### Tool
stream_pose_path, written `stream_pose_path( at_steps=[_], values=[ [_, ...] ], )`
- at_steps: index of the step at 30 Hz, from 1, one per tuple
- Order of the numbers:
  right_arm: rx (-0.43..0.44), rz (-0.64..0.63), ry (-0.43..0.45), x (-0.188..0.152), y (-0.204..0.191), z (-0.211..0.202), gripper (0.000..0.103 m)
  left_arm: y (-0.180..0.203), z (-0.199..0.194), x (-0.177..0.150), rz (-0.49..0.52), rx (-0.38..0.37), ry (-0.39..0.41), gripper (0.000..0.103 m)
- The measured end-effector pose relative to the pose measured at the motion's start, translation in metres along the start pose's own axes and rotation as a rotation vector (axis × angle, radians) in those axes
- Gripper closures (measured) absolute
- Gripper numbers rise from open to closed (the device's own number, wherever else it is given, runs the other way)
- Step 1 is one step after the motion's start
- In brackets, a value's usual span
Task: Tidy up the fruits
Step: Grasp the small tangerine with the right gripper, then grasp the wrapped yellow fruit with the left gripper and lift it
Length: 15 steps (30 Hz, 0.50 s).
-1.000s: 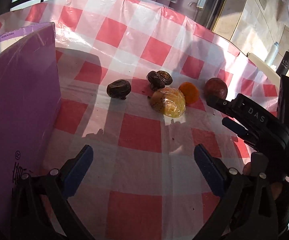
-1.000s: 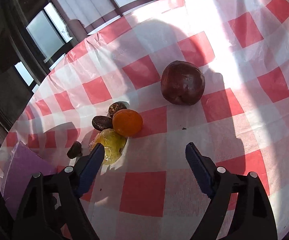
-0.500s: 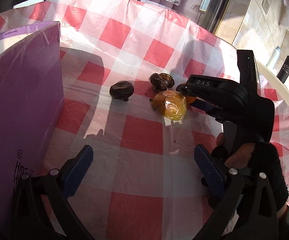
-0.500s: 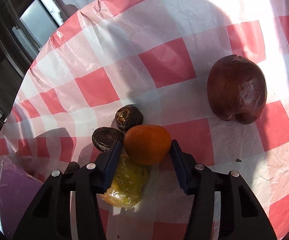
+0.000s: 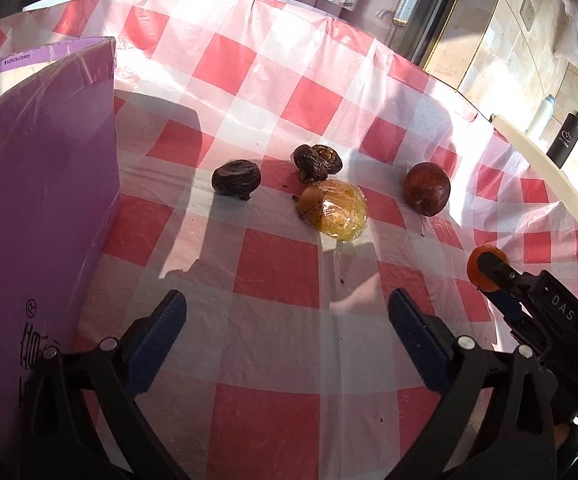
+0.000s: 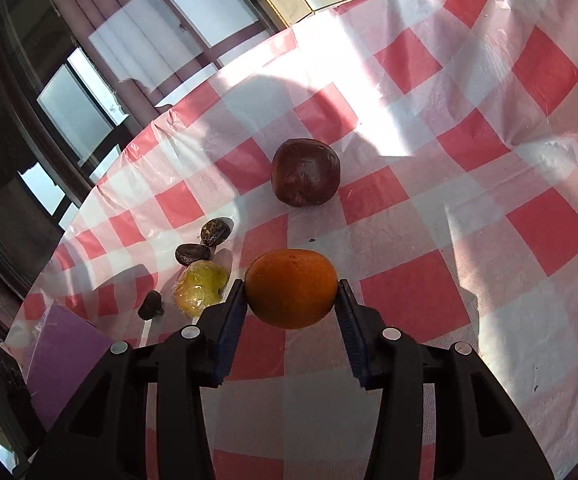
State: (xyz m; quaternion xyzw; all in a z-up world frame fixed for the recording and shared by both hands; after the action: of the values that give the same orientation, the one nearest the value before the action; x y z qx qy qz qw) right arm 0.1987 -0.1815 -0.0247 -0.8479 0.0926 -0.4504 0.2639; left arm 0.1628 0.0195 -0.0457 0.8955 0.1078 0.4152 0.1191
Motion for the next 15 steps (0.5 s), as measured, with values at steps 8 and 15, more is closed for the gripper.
stream_pose_path(
  at_steps=[8,15],
  values=[
    [-0.003,-0.01,0.019,0.003,-0.001,0.004,0.057,0.012,0.021,-0.003,0.004,-0.009,-0.094,0.002],
    [0.004,-0.011,0.015,0.003,-0.002,0.006,0.057,0.032,0.069,0.02,0.083,0.124,-0.124,0.005]
  ],
)
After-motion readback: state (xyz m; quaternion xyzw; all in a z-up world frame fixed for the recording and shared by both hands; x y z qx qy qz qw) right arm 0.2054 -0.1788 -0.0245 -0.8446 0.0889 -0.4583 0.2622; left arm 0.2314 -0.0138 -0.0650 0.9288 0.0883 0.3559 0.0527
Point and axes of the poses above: each gripper's, at about its wrist camera, not at the fingertips, and z roughly the way its jaws point, y to its right, x to its top, the point moved 10 cm from there along z, roughly the way its jaws point, and after that the axes turned 3 degrees about y, right-handed, at the moved point
